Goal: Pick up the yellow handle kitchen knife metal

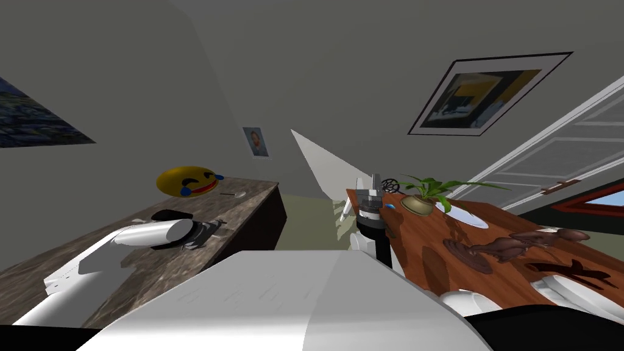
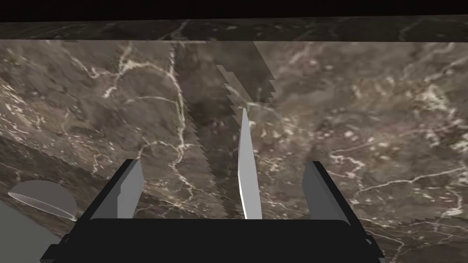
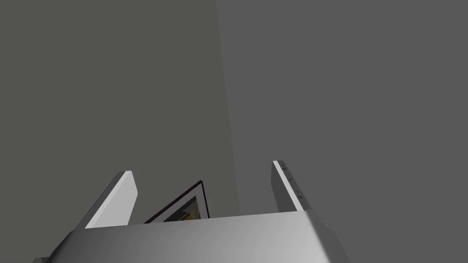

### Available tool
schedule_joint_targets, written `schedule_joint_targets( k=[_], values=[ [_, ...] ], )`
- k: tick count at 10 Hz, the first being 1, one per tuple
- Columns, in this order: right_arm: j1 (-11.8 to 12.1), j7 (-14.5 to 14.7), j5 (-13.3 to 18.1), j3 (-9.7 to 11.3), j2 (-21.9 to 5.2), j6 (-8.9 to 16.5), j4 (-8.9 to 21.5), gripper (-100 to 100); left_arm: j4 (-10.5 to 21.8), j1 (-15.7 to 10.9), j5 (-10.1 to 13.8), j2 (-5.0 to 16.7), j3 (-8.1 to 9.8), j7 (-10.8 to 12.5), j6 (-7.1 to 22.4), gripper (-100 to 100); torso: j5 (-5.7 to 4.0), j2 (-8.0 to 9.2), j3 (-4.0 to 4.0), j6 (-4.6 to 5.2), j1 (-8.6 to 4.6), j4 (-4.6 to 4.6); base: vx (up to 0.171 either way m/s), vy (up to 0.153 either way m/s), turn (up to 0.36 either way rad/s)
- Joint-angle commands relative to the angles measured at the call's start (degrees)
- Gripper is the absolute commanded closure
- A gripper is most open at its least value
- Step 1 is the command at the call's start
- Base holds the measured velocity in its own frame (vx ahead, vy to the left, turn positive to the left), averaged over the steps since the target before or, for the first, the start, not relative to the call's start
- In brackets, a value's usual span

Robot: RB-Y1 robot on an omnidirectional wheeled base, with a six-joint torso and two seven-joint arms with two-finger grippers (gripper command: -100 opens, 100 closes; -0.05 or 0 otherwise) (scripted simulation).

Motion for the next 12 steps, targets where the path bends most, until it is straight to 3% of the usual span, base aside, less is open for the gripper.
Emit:
schedule_joint_targets(
  k=[1, 12],
  values=[
    [0.0, 0.0, 0.0, 0.0, 0.0, 0.0, 0.0, 0, 2.2, -0.9, 1.7, 1.1, 0.46, -1.1, 2.9, -100, 0.00, 0.00, 0.00, 0.00, 0.00, 0.00, 0.079, 0.100, 0.051],
    [0.0, 0.0, 0.0, 0.0, 0.0, 0.0, 0.0, 0, 11.4, -3.8, 9.5, 5.0, 2.22, -5.1, 18.0, -100, 0.02, -0.12, -0.07, -0.01, 0.09, -0.03, 0.088, 0.085, 0.045]
  ],
)
